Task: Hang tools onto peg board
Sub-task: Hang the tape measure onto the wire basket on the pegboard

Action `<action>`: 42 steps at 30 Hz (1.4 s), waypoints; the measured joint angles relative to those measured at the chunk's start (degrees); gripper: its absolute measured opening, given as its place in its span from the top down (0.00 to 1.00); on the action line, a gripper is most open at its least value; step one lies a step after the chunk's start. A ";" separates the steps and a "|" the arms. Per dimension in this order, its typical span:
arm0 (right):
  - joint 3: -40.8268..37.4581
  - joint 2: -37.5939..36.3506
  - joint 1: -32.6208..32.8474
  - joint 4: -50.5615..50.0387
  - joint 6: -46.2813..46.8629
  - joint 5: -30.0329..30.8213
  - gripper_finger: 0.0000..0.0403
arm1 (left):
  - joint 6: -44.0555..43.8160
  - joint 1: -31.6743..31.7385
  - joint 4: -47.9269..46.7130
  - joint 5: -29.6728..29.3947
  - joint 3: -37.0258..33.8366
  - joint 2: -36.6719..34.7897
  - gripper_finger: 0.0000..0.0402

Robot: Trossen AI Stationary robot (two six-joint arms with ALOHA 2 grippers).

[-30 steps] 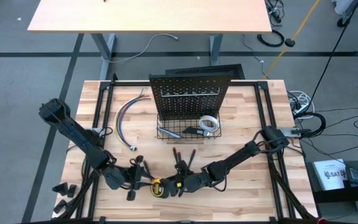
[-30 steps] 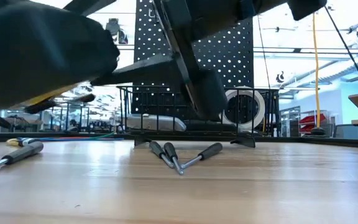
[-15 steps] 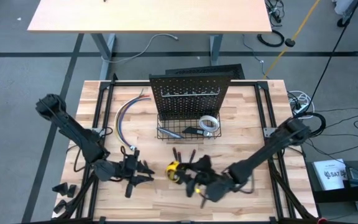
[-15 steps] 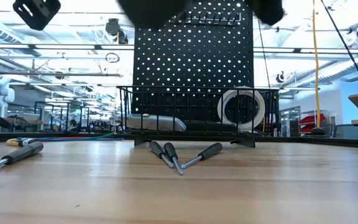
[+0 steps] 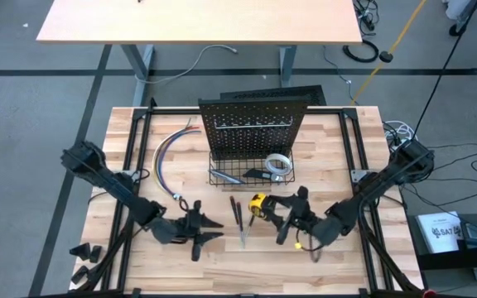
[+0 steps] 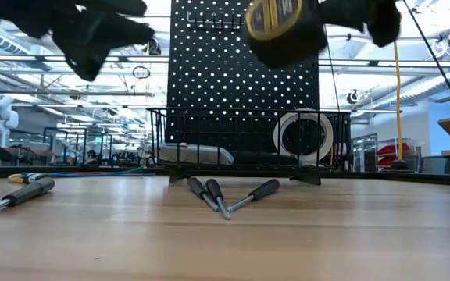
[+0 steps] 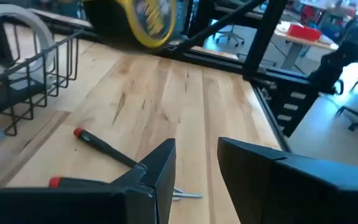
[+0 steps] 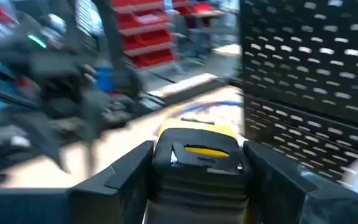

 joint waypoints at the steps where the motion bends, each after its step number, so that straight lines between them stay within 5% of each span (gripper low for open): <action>1: -1.46 -0.06 -0.30 5.76 -2.39 -2.50 0.46 | 0.61 0.65 1.55 0.30 0.00 0.99 0.69; 6: -7.61 -0.03 -0.98 32.09 -16.86 -12.46 0.46 | -8.84 6.27 5.85 7.12 0.01 2.35 0.69; 11: -10.21 0.13 -2.91 51.59 -24.87 -21.11 0.47 | -4.71 10.05 20.85 17.12 0.37 1.99 0.69; 15: -8.12 0.29 -5.93 51.11 -23.99 -27.09 0.47 | 5.79 11.03 31.48 17.67 2.07 1.99 0.68; 19: -7.18 0.61 -8.27 50.67 -23.24 -28.99 0.47 | 13.03 11.22 30.31 17.71 4.75 2.01 0.61; 30: -7.26 0.70 -11.91 48.56 -22.71 -31.50 0.47 | 13.08 14.19 23.91 12.35 6.01 2.16 0.24; 42: -7.26 0.70 -15.29 45.76 -19.26 -35.22 0.47 | 12.97 16.41 24.04 15.19 6.03 2.16 0.21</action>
